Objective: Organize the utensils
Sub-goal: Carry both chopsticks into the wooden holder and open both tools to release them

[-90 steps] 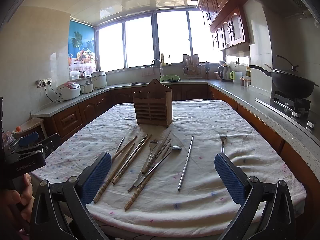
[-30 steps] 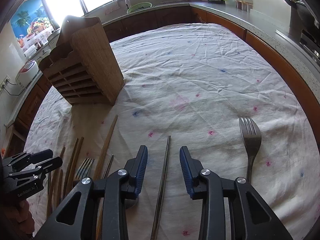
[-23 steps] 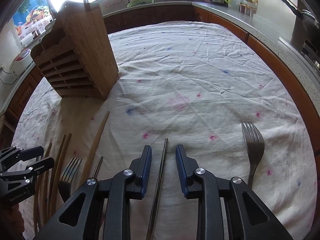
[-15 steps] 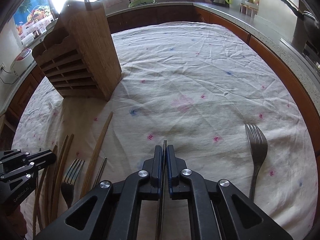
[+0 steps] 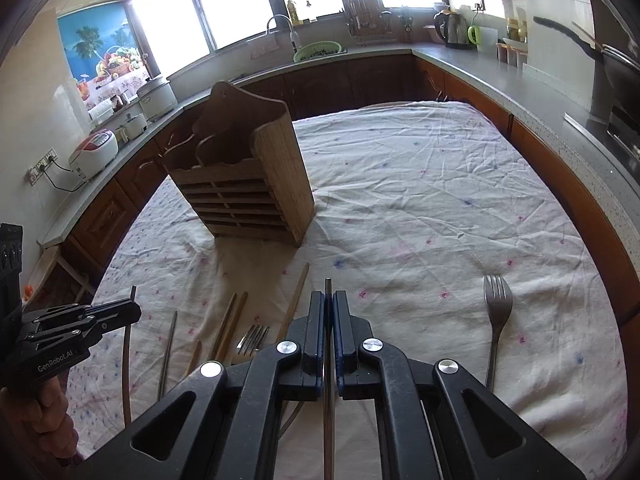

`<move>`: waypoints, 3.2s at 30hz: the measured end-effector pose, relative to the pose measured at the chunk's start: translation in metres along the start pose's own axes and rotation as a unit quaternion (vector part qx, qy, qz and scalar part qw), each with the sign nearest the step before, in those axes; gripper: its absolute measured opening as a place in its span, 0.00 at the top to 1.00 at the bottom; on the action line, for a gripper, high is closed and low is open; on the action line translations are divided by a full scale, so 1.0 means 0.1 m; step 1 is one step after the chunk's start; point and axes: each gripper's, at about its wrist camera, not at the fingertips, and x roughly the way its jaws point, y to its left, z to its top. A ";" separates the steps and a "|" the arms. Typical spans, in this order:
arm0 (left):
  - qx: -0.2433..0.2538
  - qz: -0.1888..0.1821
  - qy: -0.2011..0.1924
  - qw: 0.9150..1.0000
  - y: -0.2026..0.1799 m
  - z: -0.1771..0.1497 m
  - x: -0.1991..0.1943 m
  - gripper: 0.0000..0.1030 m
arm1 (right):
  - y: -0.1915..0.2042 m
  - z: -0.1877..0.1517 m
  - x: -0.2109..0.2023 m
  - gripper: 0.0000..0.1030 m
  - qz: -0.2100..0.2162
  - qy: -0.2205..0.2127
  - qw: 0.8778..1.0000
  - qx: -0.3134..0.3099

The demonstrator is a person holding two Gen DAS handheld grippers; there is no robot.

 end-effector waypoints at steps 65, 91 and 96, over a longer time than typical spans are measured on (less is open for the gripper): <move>-0.179 0.005 -0.275 0.944 0.88 1.64 0.12 0.96 | 0.28 1.44 0.30 0.96 0.046 -0.274 0.959 0.061; -0.162 0.033 -0.238 0.957 0.84 1.48 0.20 0.27 | 0.16 1.36 0.53 0.39 0.057 -0.213 0.972 0.075; -0.175 0.040 -0.232 0.956 0.88 1.29 0.01 0.14 | 0.11 1.26 0.31 0.15 0.062 -0.222 0.969 0.084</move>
